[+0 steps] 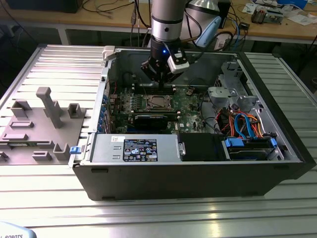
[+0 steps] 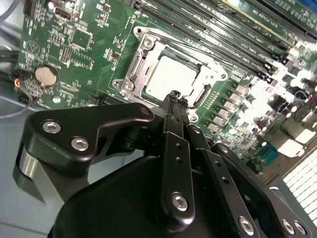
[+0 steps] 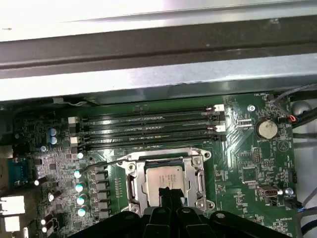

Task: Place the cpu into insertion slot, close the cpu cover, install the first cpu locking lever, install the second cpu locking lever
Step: 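Install the first cpu locking lever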

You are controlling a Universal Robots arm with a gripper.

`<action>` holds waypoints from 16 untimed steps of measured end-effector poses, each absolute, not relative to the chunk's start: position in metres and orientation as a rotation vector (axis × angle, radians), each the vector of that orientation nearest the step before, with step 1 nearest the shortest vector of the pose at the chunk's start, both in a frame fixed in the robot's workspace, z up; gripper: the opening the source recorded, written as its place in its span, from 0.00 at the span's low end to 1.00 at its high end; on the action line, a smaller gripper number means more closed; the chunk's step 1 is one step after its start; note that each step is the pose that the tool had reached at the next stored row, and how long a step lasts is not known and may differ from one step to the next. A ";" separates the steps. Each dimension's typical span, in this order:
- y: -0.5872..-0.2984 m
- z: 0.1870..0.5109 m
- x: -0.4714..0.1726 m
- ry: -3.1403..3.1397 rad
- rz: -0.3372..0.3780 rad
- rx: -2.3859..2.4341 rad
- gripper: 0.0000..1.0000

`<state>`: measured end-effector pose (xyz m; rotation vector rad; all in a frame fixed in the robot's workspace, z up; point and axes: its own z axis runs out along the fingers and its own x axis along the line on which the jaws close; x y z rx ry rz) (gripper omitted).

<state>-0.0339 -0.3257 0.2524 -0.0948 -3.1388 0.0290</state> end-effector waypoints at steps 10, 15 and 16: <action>-0.326 0.252 -0.046 -3.141 0.029 -0.036 0.11; -0.326 0.252 -0.050 -3.141 0.029 -0.035 0.11; -0.326 0.252 -0.050 -3.141 0.029 -0.035 0.11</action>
